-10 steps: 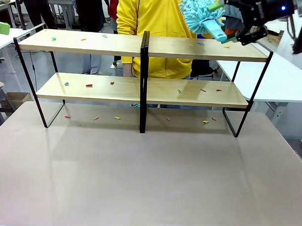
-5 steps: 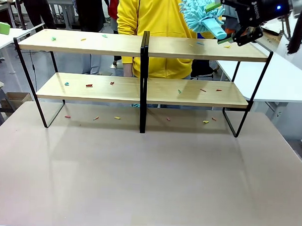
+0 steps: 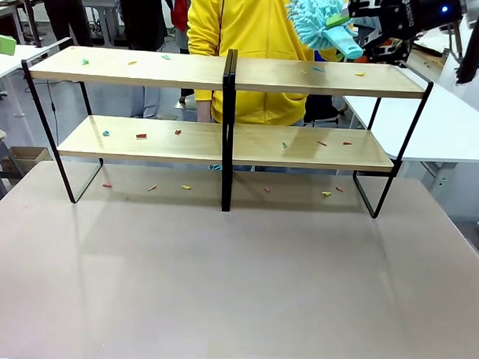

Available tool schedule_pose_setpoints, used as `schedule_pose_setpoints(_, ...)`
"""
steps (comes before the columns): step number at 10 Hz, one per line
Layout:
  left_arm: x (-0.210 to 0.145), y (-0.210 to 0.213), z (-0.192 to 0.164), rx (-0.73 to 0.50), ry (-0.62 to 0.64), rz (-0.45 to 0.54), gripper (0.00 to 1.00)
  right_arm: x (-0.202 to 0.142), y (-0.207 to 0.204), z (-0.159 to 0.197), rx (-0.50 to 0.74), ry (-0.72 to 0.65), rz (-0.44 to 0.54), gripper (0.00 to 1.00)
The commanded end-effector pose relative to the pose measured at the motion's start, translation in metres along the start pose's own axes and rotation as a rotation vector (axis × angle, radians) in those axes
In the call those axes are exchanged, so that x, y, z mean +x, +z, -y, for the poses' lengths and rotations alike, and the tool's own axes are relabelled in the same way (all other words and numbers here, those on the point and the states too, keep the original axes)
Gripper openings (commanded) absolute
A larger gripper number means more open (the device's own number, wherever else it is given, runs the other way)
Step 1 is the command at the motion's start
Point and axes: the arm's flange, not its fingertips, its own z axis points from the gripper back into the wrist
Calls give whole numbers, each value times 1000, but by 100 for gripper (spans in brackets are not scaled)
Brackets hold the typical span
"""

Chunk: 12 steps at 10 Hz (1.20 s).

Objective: Clean the shelves.
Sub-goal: Pick up the Duster when the human hands it over.

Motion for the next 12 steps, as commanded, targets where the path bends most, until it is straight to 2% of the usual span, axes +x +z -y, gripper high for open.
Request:
schedule_pose_setpoints(1,0,0,0,3,1,0,100,0,-3,3,23,5,-11,6)
schedule_pose_setpoints(2,0,0,0,3,1,0,100,1,-4,4,21,2,-15,0)
schedule_pose_setpoints(6,0,0,0,3,1,0,100,2,4,14,5,14,-20,0)
schedule_pose_setpoints(8,0,0,0,3,1,0,100,-3,27,21,20,65,-49,0)
schedule_pose_setpoints(9,0,0,0,3,1,0,100,-10,52,26,52,114,-88,0)
schedule_pose_setpoints(11,0,0,0,3,1,0,100,-32,138,42,66,225,-152,0)
schedule_pose_setpoints(12,0,0,0,3,1,0,100,-51,185,54,29,297,-183,0)
